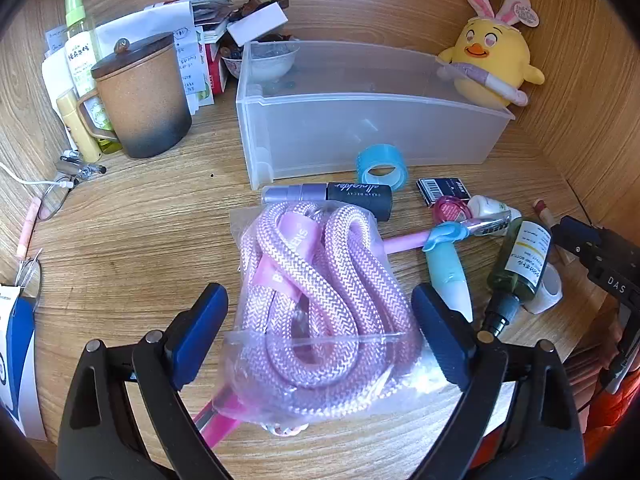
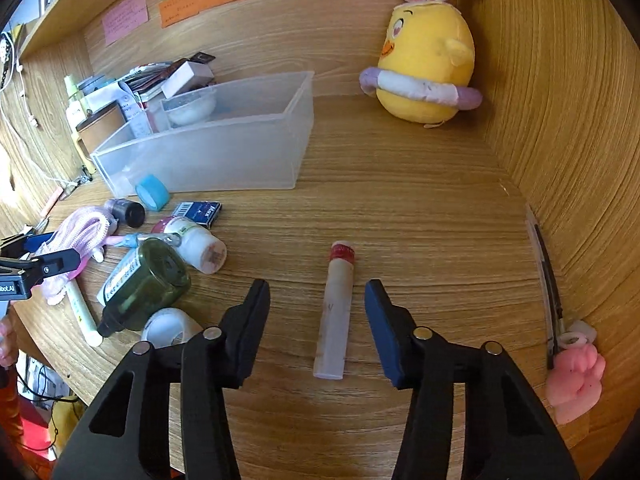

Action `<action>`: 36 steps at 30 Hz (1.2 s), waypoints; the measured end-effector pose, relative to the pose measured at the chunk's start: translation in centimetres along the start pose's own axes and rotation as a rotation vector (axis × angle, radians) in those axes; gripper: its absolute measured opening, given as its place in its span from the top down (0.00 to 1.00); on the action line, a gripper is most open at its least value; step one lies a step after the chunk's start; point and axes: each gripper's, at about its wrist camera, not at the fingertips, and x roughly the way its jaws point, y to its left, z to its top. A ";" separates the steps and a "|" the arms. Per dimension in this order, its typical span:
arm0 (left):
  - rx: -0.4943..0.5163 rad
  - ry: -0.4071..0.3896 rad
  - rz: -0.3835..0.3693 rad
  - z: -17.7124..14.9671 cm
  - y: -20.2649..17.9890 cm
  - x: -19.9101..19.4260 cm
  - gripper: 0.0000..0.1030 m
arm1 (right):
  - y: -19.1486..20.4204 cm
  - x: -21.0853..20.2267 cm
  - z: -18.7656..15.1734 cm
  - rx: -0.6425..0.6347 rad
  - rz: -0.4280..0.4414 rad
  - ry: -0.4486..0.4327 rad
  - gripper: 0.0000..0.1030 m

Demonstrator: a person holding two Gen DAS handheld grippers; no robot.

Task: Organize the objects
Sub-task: 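Grasp the bagged pink rope with the left gripper while the right grasps the white tube, then carry the pink rope bag and white tube into the clear box and release both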

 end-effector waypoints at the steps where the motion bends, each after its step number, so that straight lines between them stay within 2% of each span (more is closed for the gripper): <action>1: 0.001 0.009 0.004 0.1 0.0 0.4 0.09 | -0.1 0.2 -0.1 0.003 -0.002 0.005 0.64; 6: -0.025 0.028 -0.001 0.0 0.4 1.4 0.10 | -0.2 0.8 -0.2 0.003 -0.026 0.005 0.77; 8: -0.038 0.022 -0.011 0.0 0.6 1.4 0.18 | -0.1 0.8 -0.1 0.001 -0.028 0.003 0.83; 9: -0.039 0.020 -0.018 -0.1 0.6 1.4 0.25 | -0.1 0.9 -0.2 0.000 -0.028 0.001 0.86; 13: -0.010 -0.011 0.009 -0.4 0.3 1.0 0.33 | 0.0 0.9 -0.2 0.000 -0.023 -0.005 0.86; 19: -0.013 -0.036 0.015 -0.6 0.6 0.3 0.37 | 0.7 0.2 0.4 -0.012 -0.022 -0.045 0.86; 28: -0.025 -0.122 0.023 0.2 0.9 -2.8 0.38 | 2.0 -2.3 3.4 -0.049 0.029 -0.147 0.86; 36: -0.032 -0.211 0.007 3.2 1.2 -5.3 0.38 | 3.7 -2.9 6.6 -0.084 0.076 -0.213 0.86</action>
